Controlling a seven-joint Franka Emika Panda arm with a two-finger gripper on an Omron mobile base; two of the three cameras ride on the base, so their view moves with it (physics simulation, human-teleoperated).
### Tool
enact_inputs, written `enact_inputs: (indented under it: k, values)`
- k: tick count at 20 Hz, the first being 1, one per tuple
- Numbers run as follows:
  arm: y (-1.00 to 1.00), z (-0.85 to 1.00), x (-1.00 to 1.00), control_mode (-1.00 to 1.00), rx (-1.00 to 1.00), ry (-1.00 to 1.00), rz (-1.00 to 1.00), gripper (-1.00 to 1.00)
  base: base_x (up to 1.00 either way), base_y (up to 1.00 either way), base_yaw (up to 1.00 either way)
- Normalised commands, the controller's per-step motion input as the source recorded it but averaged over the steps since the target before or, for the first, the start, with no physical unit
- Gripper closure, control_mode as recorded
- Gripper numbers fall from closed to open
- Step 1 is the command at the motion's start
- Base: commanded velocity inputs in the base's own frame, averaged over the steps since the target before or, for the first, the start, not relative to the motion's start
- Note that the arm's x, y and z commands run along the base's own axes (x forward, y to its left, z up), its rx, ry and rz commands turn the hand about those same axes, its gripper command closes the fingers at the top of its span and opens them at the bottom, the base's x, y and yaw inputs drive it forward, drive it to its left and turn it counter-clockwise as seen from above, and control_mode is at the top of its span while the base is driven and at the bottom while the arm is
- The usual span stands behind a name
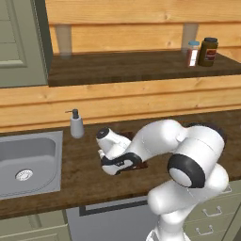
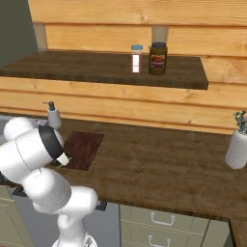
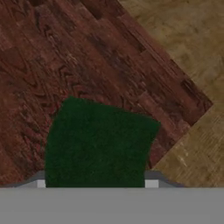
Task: Pick up the sponge from the counter and clean the cutting board by briefly scrubbing or pressing down on the cutting board. Once finished, release the sponge.
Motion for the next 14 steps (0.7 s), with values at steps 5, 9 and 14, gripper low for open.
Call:
enact_inputs:
  k: [5,9,14]
  values:
    - [-0.65,-0.01,0.37,-1.0,0.05,0.04,-0.01,1.0,0.0,0.0,0.0]
    - [-0.26,-0.12,0.65,-1.0,0.0,0.0,-0.03,1.0,0.0,0.0,0.0]
    - [0.01,-0.03,0.66,-1.0,0.0,0.0,-0.01,1.0,0.0,0.0,0.0]
